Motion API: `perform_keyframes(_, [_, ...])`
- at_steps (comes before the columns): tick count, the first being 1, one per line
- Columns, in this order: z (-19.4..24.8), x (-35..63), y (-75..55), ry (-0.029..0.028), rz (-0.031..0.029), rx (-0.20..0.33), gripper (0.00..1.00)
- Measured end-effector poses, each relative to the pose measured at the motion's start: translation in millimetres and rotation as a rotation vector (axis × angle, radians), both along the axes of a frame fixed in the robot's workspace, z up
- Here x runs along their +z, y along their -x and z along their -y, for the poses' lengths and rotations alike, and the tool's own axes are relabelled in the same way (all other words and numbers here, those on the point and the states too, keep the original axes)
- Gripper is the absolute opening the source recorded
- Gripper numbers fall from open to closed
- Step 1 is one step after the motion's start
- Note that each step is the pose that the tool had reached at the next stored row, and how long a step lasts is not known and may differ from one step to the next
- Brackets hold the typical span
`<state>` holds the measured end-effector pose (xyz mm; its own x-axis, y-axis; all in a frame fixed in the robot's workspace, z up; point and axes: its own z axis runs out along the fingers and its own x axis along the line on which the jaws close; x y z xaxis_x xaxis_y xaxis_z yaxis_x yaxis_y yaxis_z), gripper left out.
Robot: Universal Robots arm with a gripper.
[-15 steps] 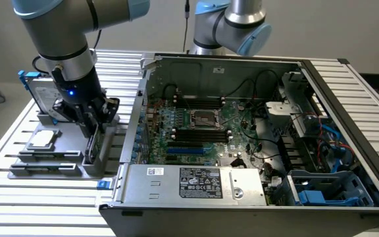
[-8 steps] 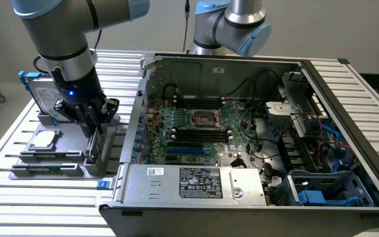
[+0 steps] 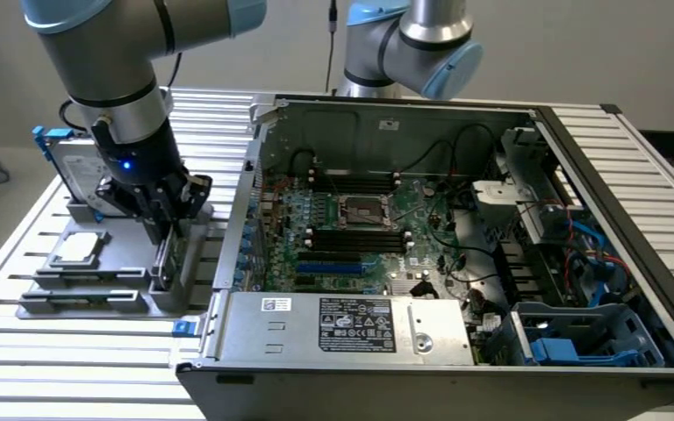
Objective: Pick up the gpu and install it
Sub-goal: 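Pick up the gpu and move the gpu toward the slot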
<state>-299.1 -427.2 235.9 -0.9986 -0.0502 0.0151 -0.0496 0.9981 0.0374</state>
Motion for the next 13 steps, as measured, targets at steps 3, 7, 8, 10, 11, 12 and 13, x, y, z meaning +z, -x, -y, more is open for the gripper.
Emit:
perform_keyframes(3, [0.0,1.9,0.1,-0.0013,-0.0003,0.0,0.27])
perform_keyframes(7, [0.0,11.0,0.6,-0.0054,-0.0012,0.0,0.27])
perform_keyframes(8, [0.0,13.9,0.7,-0.006,-0.0015,0.0,0.27])
perform_keyframes(10, [0.0,20.2,0.8,-0.0073,-0.0019,0.0,0.27])
perform_keyframes(11, [0.0,23.3,0.9,-0.0079,-0.0021,0.0,0.27])
perform_keyframes(12, [0.0,26.6,0.9,-0.0085,-0.0021,0.0,0.27])
perform_keyframes(13, [0.0,30.2,0.9,-0.009,-0.0022,0.0,0.27])
